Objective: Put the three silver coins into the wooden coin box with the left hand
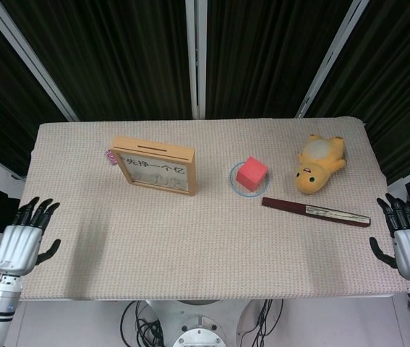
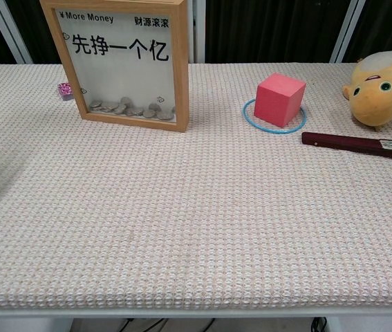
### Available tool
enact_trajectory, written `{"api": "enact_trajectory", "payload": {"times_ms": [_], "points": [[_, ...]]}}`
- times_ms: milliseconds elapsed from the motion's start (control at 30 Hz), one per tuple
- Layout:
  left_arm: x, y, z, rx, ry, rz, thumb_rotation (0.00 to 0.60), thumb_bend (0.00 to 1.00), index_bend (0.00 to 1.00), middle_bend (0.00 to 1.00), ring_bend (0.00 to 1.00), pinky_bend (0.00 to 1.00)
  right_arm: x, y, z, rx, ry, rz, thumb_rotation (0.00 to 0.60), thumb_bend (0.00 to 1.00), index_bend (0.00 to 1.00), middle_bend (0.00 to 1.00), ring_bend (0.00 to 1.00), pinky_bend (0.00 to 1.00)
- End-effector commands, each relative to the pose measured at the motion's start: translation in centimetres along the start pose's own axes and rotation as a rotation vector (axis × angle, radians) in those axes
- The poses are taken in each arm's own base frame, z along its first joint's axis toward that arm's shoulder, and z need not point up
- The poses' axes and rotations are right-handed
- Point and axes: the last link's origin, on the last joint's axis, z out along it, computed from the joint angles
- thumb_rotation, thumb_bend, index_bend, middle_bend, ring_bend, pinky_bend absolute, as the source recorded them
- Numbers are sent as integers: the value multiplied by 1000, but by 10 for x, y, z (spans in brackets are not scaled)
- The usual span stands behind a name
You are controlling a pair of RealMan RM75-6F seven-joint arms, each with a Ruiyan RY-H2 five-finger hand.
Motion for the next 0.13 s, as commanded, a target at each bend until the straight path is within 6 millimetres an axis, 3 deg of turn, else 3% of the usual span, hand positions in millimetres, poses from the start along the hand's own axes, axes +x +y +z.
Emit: {"api": "enact_trajectory", "payload": {"times_ms": [33, 133], "points": [[-10, -12, -14, 48, -54, -9, 600, 264, 102, 69, 5, 122, -6, -6, 2, 18, -13, -8, 600, 327, 0, 0, 0, 0], [-12, -12, -15, 43, -25, -17, 600, 265, 101, 69, 5, 110, -8, -12, 4, 32, -15, -13, 600, 327, 0, 0, 0, 0]]}}
